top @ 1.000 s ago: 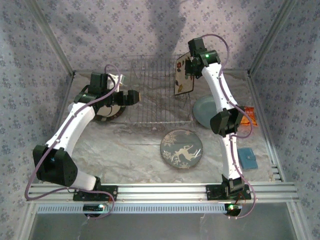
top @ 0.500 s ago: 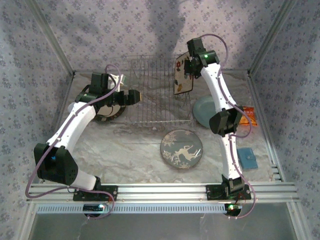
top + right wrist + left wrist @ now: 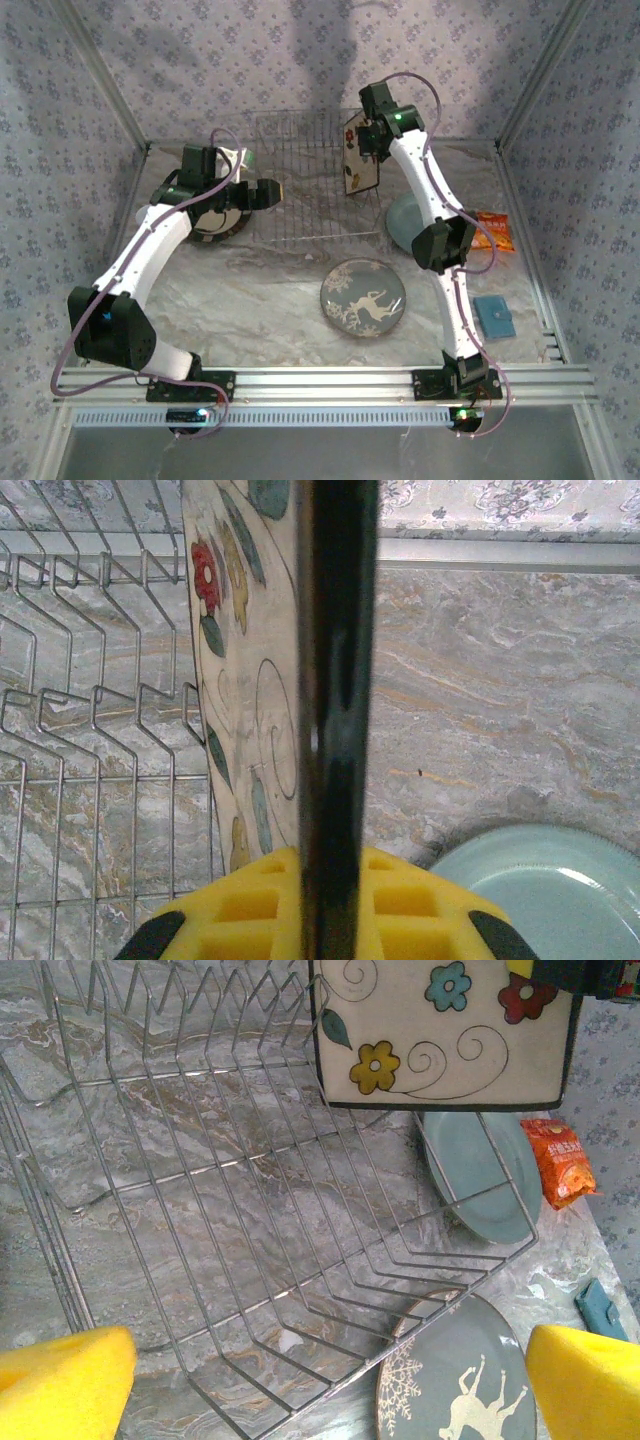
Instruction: Load the plates into the dish rack
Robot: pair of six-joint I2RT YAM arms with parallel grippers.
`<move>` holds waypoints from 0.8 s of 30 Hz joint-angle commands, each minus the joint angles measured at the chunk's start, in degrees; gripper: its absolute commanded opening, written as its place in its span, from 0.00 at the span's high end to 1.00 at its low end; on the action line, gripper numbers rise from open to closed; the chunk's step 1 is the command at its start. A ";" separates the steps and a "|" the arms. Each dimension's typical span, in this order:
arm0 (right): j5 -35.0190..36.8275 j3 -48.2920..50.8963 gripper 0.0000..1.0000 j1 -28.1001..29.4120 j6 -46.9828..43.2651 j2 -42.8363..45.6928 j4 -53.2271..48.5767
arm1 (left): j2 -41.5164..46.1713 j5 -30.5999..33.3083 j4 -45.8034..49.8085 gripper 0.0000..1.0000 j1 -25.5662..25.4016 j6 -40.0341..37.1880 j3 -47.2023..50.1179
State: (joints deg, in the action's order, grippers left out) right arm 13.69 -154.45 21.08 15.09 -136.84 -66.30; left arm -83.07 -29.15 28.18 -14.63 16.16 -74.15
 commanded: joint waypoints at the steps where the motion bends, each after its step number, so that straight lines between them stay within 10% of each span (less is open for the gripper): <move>1: 4.86 -2.96 1.00 0.64 -0.46 4.09 6.86 | 0.37 -1.16 -0.85 0.01 0.17 0.27 1.36; 24: 15.58 -2.91 1.00 3.59 -0.16 3.88 20.49 | 4.32 11.72 -8.76 0.01 -8.61 8.31 11.40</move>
State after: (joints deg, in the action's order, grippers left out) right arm 24.51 -154.45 24.53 14.26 -136.81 -57.34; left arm -80.40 -18.94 21.80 -22.74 22.96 -62.72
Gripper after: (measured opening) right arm 0.107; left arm 0.989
